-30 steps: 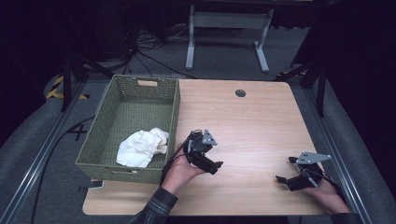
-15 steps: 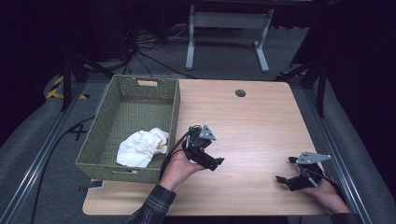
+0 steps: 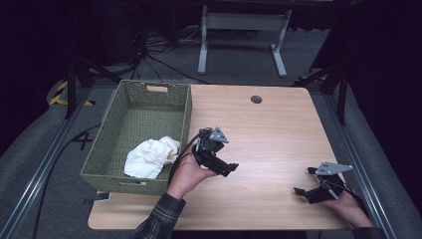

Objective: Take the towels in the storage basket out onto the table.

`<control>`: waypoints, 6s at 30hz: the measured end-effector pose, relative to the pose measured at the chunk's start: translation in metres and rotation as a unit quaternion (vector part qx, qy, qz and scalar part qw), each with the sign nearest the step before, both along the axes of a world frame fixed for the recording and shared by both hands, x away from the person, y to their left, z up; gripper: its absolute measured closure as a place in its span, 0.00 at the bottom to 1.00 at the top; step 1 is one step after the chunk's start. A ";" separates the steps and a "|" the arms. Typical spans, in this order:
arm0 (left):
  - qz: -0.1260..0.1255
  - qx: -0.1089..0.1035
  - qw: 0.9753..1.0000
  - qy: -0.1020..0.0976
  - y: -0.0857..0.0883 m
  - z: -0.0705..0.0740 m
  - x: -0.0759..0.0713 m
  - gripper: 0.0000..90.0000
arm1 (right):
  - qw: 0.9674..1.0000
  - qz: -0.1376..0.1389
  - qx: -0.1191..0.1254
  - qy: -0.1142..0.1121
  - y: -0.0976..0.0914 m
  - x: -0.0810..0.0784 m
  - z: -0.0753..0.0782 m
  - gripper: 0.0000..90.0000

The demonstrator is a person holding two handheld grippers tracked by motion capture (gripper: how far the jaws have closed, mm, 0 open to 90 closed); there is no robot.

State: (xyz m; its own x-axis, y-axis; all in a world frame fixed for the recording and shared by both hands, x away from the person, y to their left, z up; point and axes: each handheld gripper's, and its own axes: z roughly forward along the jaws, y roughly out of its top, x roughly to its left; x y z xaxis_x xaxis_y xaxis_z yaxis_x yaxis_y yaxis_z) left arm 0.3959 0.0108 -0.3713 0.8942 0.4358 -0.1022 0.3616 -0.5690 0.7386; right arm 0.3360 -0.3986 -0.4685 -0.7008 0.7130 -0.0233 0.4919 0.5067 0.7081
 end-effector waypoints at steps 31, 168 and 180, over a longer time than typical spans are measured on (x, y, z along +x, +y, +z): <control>0.046 -0.003 0.999 -0.015 0.055 0.028 0.014 0.06 | 1.000 0.000 0.000 0.000 0.000 0.000 0.000 0.01; 0.171 0.040 0.982 0.068 0.183 -0.026 0.043 0.75 | 1.000 0.003 0.000 0.000 0.000 0.000 0.000 0.01; 0.181 -0.019 0.982 0.043 0.197 -0.011 0.039 0.75 | 1.000 0.000 0.001 0.000 0.001 0.001 0.000 0.01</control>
